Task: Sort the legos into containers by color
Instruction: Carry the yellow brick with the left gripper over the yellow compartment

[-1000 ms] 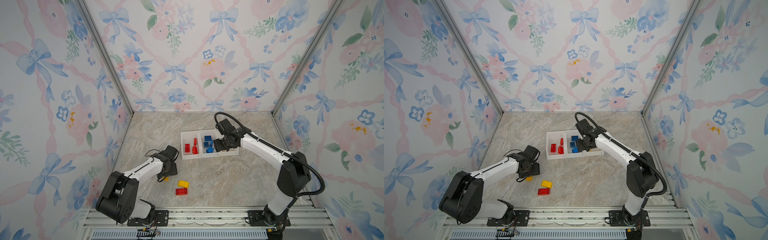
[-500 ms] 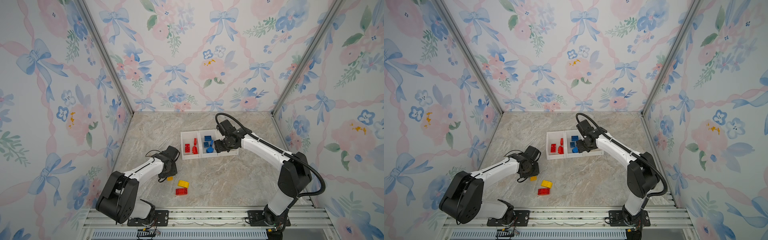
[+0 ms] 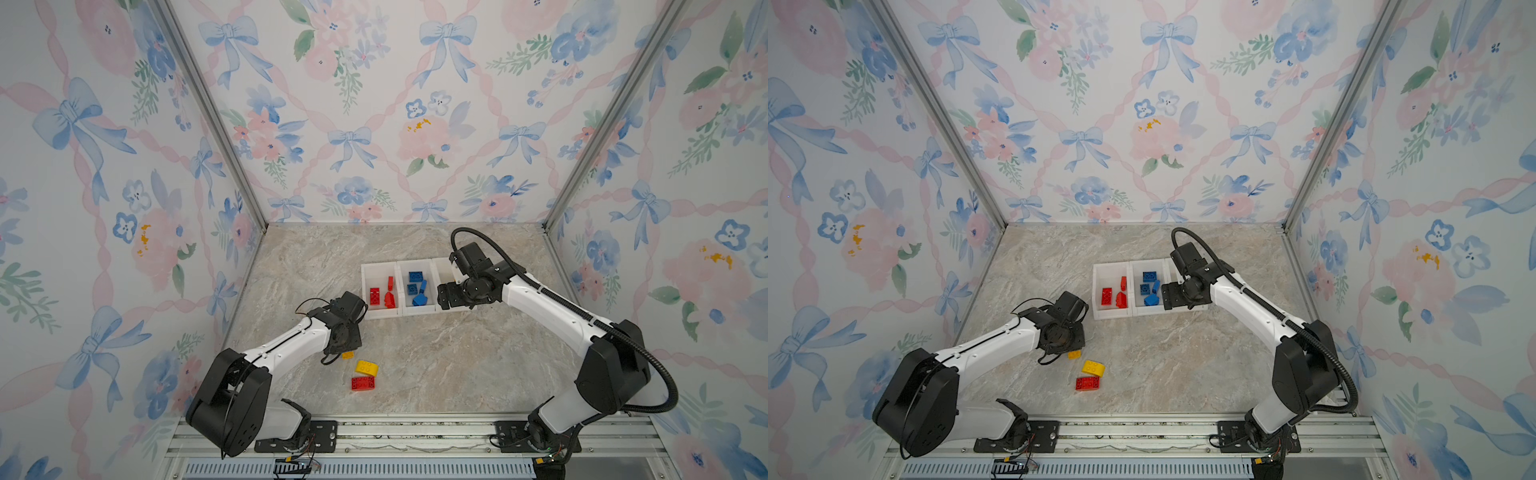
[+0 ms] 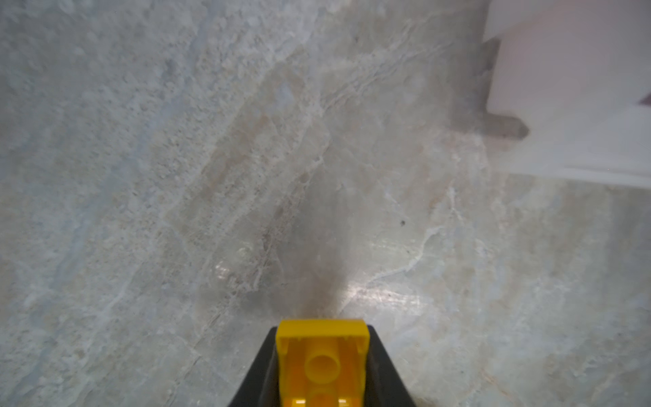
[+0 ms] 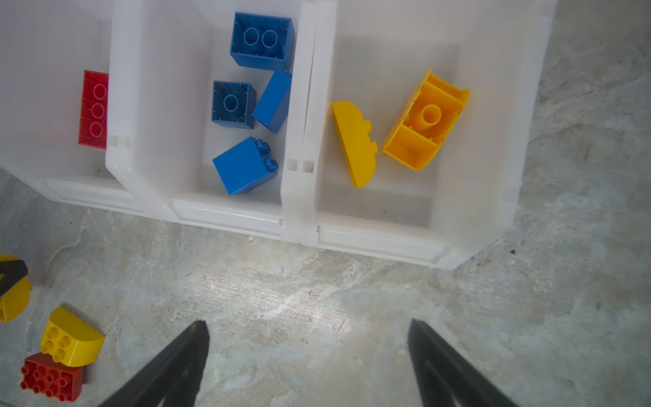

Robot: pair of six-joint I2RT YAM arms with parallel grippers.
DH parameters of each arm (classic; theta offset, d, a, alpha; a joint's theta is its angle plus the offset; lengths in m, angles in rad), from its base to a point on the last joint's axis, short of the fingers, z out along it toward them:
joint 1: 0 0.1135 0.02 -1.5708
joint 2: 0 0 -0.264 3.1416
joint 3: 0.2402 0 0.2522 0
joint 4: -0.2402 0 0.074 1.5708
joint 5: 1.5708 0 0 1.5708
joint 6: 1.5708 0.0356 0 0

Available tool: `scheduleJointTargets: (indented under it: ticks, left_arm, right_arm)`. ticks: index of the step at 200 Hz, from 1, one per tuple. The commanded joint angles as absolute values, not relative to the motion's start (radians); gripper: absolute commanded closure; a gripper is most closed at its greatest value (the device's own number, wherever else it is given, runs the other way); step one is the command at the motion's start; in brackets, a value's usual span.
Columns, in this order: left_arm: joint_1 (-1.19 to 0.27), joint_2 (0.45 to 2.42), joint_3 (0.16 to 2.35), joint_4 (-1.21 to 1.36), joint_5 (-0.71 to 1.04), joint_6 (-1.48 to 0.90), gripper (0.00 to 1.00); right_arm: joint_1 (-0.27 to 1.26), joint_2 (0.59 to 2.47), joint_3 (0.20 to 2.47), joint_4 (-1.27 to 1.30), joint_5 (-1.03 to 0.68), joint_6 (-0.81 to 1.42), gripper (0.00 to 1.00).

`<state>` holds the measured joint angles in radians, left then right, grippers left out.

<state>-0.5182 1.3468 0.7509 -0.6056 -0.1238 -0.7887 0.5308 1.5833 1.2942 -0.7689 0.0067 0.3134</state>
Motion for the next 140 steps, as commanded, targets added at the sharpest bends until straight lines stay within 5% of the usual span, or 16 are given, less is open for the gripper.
scheduleJointTargets:
  ticks: [1, 140]
  left_arm:
    - [-0.551, 1.327, 0.819, -0.618, -0.149, -0.828, 0.73]
    - [-0.803, 1.727, 1.416, -0.598, -0.178, -0.826, 0.74]
  right_arm:
    - [0.507, 1.541, 1.252, -0.764, -0.024, 0.334, 0.04]
    - [0.356, 1.357, 1.05, -0.73, -0.123, 0.371, 0.02]
